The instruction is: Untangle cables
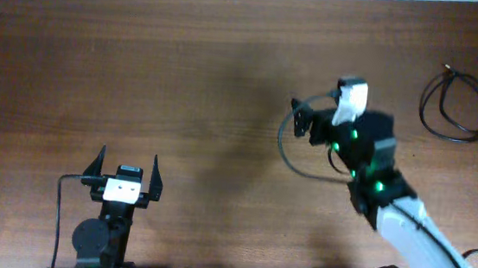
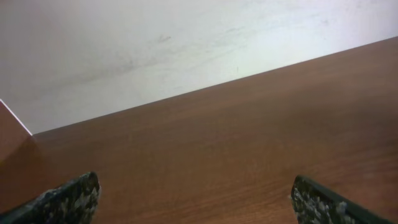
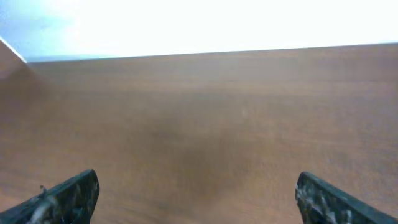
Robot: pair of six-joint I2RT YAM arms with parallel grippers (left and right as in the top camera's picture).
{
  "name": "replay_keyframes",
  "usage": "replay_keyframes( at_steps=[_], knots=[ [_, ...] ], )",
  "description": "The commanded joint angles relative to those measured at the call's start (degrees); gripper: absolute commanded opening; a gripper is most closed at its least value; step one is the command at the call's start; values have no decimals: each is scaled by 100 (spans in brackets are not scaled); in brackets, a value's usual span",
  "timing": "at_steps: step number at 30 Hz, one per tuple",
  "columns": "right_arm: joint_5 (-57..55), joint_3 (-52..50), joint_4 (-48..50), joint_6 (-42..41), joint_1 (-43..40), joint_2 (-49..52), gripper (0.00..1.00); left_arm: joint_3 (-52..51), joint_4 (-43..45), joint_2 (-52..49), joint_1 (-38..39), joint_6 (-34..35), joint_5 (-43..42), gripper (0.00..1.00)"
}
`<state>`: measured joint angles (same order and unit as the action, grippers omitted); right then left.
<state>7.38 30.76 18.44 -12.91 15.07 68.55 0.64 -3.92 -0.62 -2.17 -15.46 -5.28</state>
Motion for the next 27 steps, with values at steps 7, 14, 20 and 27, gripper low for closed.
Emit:
replay_keyframes(
  at_steps=[7, 14, 20, 27],
  knots=[
    [-713, -2013, 758, 48, 28, -1827, 99, -13, -46, 33, 4, -48, 61, 99],
    [-1121, -3045, 811, 66, 11, -3425, 99, -13, -46, 33, 4, -48, 59, 99],
    [-1088, -3045, -387, 247, -533, -4424, 99, -13, -46, 33, 4, -48, 61, 99],
    [-909, -3045, -2302, 1561, -1003, -6192, 99, -13, -46, 33, 4, -48, 61, 99]
  ],
)
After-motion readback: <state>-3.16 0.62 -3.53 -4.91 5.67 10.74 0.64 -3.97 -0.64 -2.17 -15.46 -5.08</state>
